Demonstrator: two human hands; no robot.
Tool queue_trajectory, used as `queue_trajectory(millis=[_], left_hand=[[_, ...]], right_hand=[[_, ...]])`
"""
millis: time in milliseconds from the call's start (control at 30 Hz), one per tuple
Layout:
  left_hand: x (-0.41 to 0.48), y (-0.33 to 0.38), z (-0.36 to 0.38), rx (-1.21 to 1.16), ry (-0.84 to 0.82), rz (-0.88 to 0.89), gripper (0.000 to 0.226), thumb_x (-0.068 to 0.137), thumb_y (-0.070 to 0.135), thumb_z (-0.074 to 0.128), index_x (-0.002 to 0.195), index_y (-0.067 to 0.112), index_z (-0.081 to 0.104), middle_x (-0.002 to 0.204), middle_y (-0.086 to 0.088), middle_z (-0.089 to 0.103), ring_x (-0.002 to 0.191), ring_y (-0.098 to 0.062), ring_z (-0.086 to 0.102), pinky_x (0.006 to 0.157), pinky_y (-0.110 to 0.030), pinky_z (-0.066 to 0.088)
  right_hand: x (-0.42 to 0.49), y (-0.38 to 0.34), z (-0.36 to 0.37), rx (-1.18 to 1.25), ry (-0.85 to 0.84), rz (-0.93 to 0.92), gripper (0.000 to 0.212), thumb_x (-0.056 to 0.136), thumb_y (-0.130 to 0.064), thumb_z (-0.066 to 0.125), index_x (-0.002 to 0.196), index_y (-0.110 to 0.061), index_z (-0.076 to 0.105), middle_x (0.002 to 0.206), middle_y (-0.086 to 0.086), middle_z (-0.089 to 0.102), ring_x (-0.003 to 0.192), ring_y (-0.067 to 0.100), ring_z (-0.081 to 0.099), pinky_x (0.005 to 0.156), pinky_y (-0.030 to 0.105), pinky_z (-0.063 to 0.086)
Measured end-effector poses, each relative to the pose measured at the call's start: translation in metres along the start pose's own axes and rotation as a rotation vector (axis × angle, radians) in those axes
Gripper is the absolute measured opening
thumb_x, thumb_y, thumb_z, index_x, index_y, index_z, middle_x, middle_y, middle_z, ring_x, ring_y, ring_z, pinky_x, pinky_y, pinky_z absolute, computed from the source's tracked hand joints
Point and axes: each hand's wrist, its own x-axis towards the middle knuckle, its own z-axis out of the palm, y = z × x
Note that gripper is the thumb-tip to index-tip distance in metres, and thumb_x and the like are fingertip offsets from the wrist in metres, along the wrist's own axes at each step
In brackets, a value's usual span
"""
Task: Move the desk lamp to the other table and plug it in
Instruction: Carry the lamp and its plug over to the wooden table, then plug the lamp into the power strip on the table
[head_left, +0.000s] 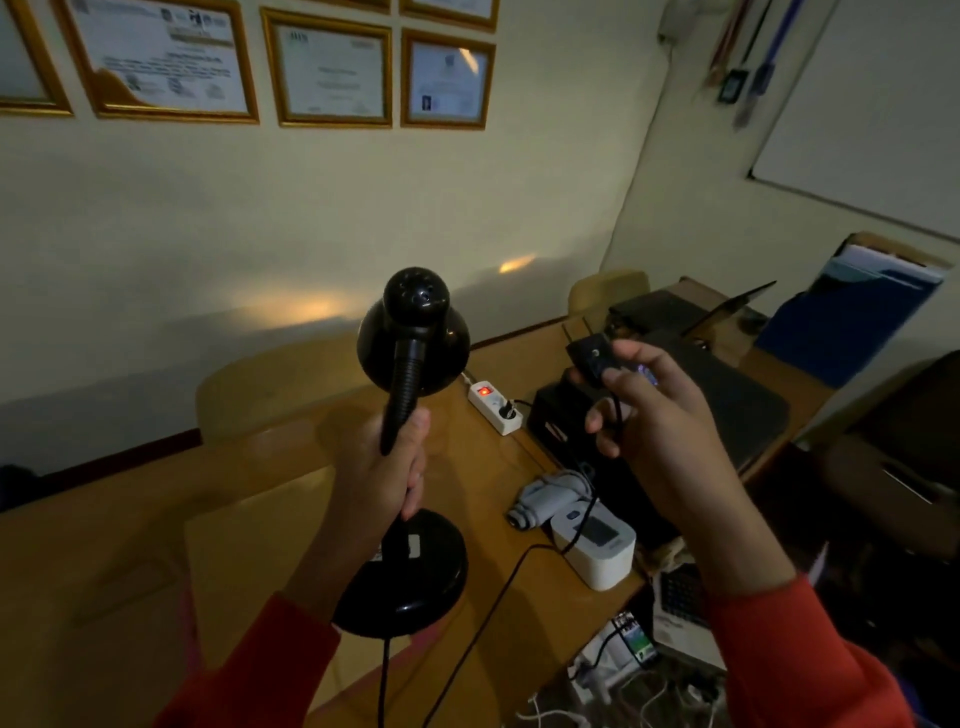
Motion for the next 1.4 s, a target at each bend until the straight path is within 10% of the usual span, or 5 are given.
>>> queue_trajectory(millis=[1000,1167,1400], left_hand=[[0.070,-0.217,0.129,0.220,0.821,-0.331,0.040,0.093,-0.004,0.048,0.068,0.027,0.046,0.059,-0.002,0.041,0.052,-0.013,0.041,0.056,-0.035,0.036],[0.051,-0.239,0.128,0.323,0.766,-0.290,0.033,0.092,-0.005,0.049,0.067,0.016,0.044,0.050,-0.003,0.035,0.033,-0.004,0.036,0.037,-0.013,0.030],[0.030,-0.269,0.129,0.509,0.754,-0.409,0.039,0.088,0.001,0.061,0.059,0.022,0.044,0.053,0.001,0.047,0.047,-0.016,0.048,0.051,-0.030,0.036]], right_hand=[[0.239,0.096,-0.121,-0.124,-0.335,0.159,0.028,0.086,-0.009,0.060,0.104,-0.030,0.055,0.085,0.004,0.074,0.047,0.006,0.053,0.038,0.017,0.039],[0.253,0.107,-0.121,-0.179,-0.344,0.203,0.026,0.091,-0.014,0.053,0.109,-0.032,0.060,0.085,-0.004,0.075,0.048,0.004,0.049,0.042,0.016,0.041],[0.259,0.120,-0.117,-0.240,-0.415,0.225,0.024,0.093,-0.016,0.050,0.113,-0.022,0.062,0.075,-0.001,0.066,0.052,0.007,0.045,0.049,0.023,0.036]])
